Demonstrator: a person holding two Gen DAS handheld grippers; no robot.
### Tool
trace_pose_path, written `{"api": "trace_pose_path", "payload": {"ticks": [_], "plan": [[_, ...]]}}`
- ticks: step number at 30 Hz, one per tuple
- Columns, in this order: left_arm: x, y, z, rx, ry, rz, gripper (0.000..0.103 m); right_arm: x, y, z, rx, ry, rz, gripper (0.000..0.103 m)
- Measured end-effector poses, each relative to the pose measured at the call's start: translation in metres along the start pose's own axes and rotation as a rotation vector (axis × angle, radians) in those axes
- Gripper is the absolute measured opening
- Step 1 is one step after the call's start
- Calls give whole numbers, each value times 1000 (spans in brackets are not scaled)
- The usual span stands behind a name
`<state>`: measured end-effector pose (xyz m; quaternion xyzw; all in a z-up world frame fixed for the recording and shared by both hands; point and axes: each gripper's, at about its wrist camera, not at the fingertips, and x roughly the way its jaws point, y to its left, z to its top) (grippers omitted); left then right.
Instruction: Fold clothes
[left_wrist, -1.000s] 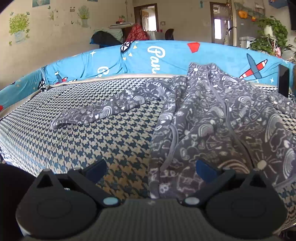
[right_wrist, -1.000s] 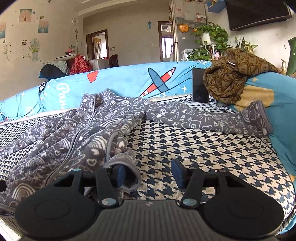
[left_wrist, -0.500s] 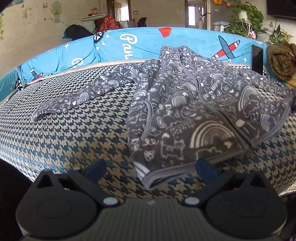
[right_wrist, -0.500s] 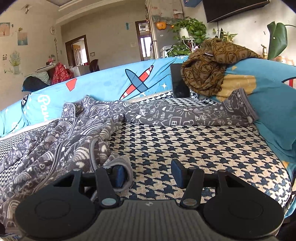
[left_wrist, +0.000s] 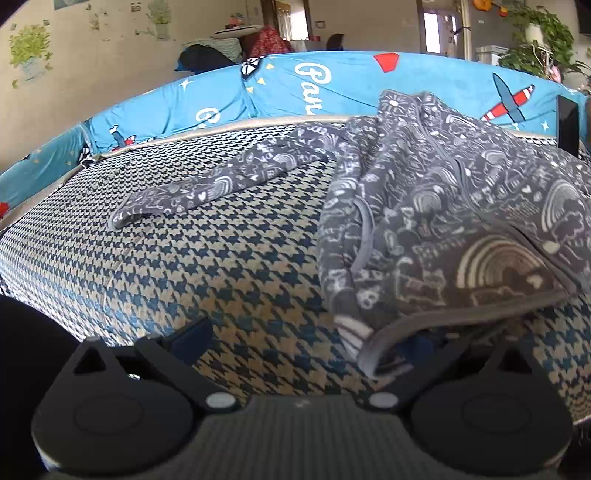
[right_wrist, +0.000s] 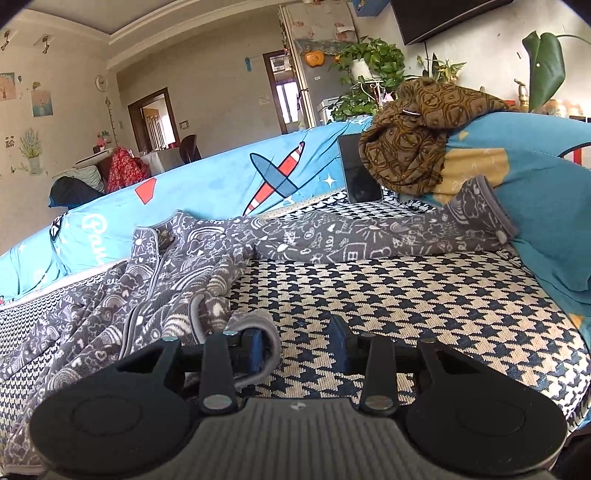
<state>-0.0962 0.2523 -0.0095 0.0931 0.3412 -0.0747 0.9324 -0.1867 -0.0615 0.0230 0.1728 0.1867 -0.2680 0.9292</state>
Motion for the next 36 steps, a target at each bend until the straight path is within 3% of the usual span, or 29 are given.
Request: {"api": "trace_pose_path", "payload": {"ticks": [4, 8, 12, 15, 27, 28, 30, 31, 33, 36], "plan": [[11, 0, 15, -30, -34, 53, 103, 4, -8, 0, 83, 45, 57, 36], [31, -5, 19, -50, 11, 56, 103, 4, -9, -1, 96, 55, 83, 36], [35, -9, 26, -40, -29, 90, 103, 5, -8, -3, 105, 88, 122, 36], [35, -7, 33, -46, -58, 113, 103, 7, -7, -6, 93, 122, 143, 37], [41, -2, 35, -95, -38, 101, 103, 11, 15, -25, -27, 197, 181, 37], [41, -1, 35, -94, -40, 100, 103, 12, 17, -26, -44, 189, 181, 35], [41, -2, 36, -86, -48, 103, 103, 14, 22, -28, -79, 172, 180, 13], [40, -1, 37, -80, -53, 105, 103, 13, 26, -27, -112, 151, 161, 9], [36, 1, 42, -69, -73, 127, 103, 7, 30, -25, -173, 86, 108, 8], [24, 7, 53, -51, -121, 173, 103, -7, 22, -9, -142, 13, 71, 7]]}}
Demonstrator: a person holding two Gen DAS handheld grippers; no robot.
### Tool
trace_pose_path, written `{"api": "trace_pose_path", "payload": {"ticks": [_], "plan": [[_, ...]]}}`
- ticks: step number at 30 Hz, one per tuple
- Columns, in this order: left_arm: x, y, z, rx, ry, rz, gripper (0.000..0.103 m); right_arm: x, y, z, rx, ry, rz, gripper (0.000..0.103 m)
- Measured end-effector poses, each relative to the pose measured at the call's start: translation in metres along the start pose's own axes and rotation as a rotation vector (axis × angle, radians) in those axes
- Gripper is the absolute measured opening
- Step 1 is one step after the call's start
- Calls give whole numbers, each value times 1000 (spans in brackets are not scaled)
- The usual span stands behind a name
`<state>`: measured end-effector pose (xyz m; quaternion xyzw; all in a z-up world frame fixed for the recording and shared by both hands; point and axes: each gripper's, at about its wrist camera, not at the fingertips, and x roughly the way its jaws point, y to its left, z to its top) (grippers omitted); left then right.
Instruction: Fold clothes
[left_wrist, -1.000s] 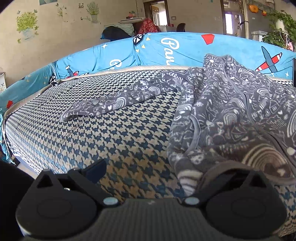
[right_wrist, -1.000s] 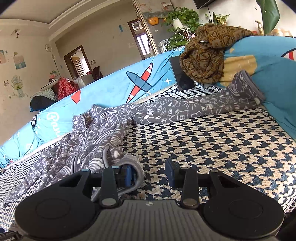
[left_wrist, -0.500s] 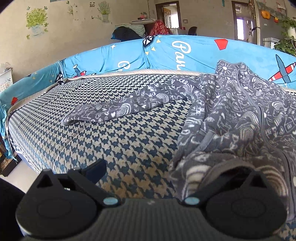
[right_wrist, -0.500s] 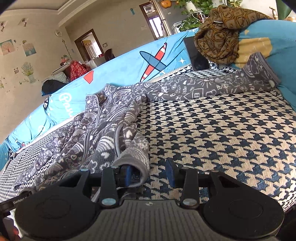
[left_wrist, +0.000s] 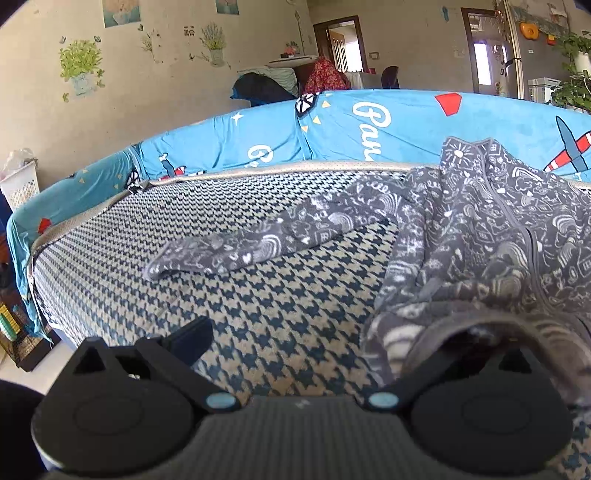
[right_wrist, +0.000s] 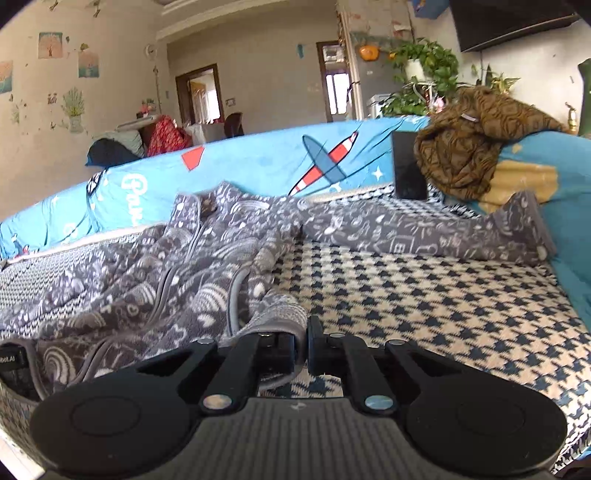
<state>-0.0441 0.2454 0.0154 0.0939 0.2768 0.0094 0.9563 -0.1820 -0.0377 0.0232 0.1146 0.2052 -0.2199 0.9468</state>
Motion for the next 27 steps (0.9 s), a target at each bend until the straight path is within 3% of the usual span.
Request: {"api": "trace_pose_path", "payload": {"ticks": [6, 9, 14, 18, 26, 27], "plan": [[-19, 22, 34, 54, -59, 33, 103, -26, -19, 34, 63, -70, -80, 6], [-29, 31, 46, 40, -66, 50, 103, -38, -16, 49, 75, -74, -59, 6], [-35, 39, 58, 68, -43, 45, 103, -49, -3, 60, -3, -111, -86, 5], [-30, 26, 48, 166, -28, 62, 103, -41, -4, 54, -16, -78, -104, 5], [-5, 14, 21, 129, 91, 32, 103, -13, -22, 27, 33, 73, -85, 9], [-3, 14, 18, 122, 106, 32, 103, -11, -23, 24, 37, 90, -80, 17]]}}
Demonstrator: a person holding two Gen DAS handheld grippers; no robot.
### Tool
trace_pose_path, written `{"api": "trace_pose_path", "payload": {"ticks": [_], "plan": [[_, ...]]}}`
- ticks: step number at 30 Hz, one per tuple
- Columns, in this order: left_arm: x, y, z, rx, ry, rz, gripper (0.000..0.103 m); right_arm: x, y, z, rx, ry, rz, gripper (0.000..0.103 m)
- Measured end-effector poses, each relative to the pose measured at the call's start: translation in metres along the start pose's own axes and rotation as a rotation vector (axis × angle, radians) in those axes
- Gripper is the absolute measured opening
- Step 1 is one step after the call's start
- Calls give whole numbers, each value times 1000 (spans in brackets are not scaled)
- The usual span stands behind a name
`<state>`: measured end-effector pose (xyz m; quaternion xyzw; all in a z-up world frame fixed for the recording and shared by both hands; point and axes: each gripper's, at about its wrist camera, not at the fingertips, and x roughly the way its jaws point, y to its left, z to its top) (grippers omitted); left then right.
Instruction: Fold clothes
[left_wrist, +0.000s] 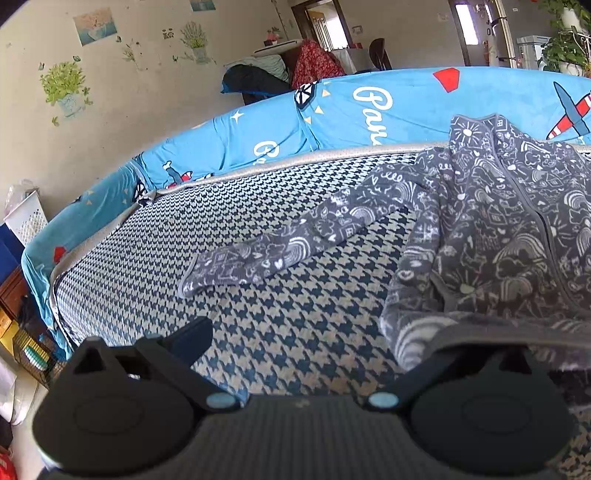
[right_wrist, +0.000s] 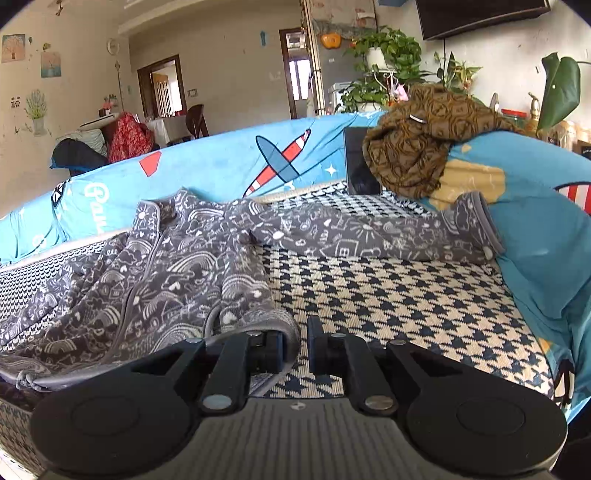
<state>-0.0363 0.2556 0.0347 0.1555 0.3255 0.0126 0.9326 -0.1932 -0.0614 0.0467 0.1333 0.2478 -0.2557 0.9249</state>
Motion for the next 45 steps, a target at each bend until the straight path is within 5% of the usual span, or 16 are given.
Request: {"api": "trace_pose_path", "payload": {"ticks": [3, 16, 22, 34, 40, 42, 45], "plan": [[9, -4, -6, -2, 37, -11, 103, 6, 4, -9, -47, 39, 11, 33], [18, -19, -34, 60, 90, -84, 103, 17, 15, -37, -174, 133, 49, 54], [-3, -33, -36, 130, -27, -100, 103, 8, 27, -37, -236, 66, 34, 58], [-12, -47, -28, 189, -139, -120, 103, 3, 56, -44, -457, -57, 10, 72], [-4, -50, -20, 201, -161, -116, 103, 11, 75, -45, -628, -101, 62, 70], [1, -47, -15, 165, -154, -101, 103, 16, 75, -42, -601, -96, 64, 48], [5, -40, -10, 100, -162, -60, 103, 24, 69, -35, -519, -88, 34, 29]]}}
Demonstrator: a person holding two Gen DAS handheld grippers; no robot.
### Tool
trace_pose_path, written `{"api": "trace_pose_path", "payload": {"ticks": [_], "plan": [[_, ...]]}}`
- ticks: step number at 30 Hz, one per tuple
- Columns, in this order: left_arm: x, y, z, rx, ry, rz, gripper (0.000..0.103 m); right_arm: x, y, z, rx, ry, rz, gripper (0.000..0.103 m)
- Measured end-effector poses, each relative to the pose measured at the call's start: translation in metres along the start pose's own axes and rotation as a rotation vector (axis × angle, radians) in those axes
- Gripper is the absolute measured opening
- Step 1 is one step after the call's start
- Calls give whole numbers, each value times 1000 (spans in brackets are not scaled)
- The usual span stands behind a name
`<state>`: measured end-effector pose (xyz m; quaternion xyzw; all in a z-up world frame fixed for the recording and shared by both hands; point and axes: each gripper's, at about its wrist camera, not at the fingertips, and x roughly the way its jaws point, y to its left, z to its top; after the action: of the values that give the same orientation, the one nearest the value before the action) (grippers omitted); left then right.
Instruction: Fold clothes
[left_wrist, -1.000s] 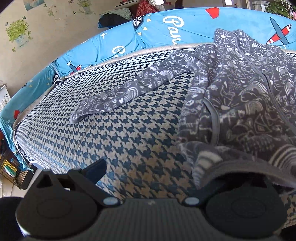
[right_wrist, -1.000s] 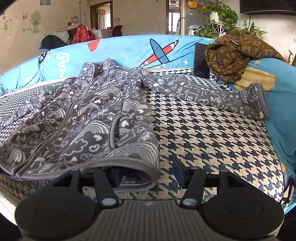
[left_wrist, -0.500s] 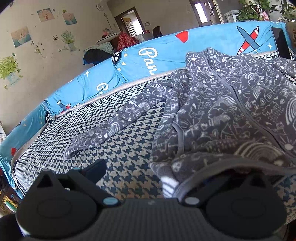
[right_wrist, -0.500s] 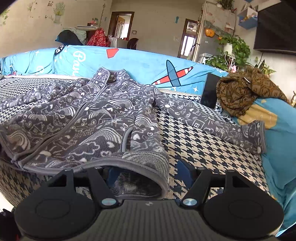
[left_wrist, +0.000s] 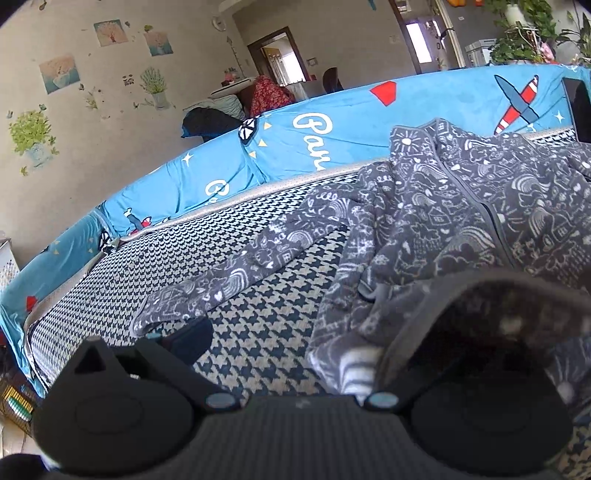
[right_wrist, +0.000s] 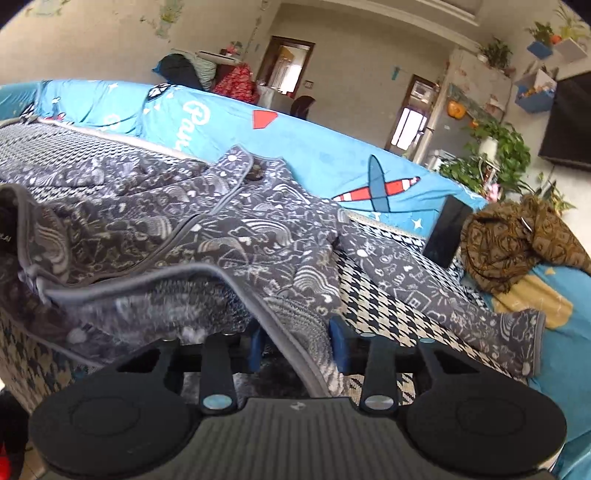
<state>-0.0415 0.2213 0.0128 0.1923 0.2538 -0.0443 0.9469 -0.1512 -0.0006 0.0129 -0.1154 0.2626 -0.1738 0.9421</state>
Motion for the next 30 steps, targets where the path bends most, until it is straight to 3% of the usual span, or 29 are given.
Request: {"api": "trace_pose_path", "payload": {"ticks": [2, 5, 7, 10, 13, 16, 22, 27, 28, 30], "plan": [[-3, 10, 4, -65, -31, 48, 103, 4, -9, 1, 46, -5, -100, 12], [-22, 32, 7, -209, -115, 112, 103, -2, -24, 3, 124, -61, -189, 12], [-18, 33, 8, -216, -92, 120, 103, -10, -32, 4, 181, -113, -198, 12], [-4, 27, 4, -204, 1, 94, 103, 4, -34, -1, 210, 8, -147, 12], [0, 25, 2, -193, 36, 84, 103, 14, -34, -10, 234, 121, -110, 12], [3, 31, -1, -209, 61, 88, 103, 19, -37, -18, 262, 177, -126, 12], [4, 43, -8, -193, 73, 112, 103, 17, -56, -28, 316, 192, -186, 24], [-5, 58, -9, -229, 66, 103, 103, 1, -61, -24, 321, 124, -215, 30], [-4, 58, -9, -228, 81, 101, 103, -3, -61, -22, 320, 108, -223, 31], [2, 56, -12, -207, 137, 76, 103, 0, -59, -24, 313, 156, -190, 34]]}}
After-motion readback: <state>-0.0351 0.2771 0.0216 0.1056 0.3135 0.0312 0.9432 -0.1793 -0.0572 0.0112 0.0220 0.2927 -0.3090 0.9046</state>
